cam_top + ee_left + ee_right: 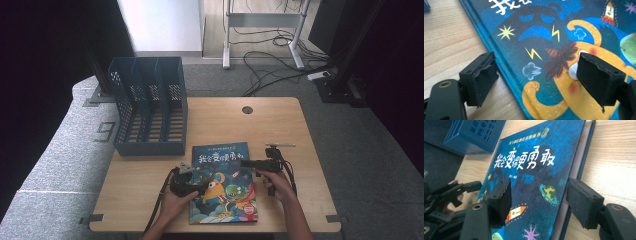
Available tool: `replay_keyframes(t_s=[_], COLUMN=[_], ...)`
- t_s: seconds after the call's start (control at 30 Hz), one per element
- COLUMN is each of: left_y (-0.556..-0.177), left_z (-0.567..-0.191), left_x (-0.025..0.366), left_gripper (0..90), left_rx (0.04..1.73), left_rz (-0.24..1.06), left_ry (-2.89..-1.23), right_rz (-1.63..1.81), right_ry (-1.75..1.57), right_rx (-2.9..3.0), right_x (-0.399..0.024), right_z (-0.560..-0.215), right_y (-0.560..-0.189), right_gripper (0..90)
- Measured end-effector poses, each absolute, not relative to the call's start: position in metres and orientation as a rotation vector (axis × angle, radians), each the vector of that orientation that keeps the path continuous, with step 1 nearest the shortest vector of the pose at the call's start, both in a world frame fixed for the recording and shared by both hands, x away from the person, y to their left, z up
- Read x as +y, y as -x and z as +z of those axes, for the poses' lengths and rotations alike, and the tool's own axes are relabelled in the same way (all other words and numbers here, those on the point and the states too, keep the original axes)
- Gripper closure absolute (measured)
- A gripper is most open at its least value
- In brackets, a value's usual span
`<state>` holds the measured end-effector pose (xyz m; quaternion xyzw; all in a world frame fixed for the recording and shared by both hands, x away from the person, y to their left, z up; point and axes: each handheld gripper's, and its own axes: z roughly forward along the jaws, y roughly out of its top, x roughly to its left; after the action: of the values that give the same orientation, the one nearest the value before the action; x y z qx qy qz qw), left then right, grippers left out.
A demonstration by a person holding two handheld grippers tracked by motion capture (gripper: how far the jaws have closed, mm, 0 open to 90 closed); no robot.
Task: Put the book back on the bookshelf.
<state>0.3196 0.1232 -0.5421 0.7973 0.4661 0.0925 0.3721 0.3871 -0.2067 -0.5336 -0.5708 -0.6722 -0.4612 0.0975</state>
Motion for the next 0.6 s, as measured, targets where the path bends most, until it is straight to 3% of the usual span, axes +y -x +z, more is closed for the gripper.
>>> replay_keyframes(t_s=[0.3,0.6], left_y=[-0.321,-0.320], left_z=[-0.542,-0.542], left_x=[0.126,0.125], left_gripper=[17.2,16.8], left_rx=[1.198,1.195], left_rz=[0.210,0.225], left_ry=[-2.031,-2.041], right_rz=[-1.297,-1.299], right_ry=[1.688,1.728], right_rx=[-2.232,-2.292], right_x=[-0.182,-0.184], right_z=[-0.528,-0.527], right_y=[-0.382,-0.381], right_gripper=[43.2,45.6])
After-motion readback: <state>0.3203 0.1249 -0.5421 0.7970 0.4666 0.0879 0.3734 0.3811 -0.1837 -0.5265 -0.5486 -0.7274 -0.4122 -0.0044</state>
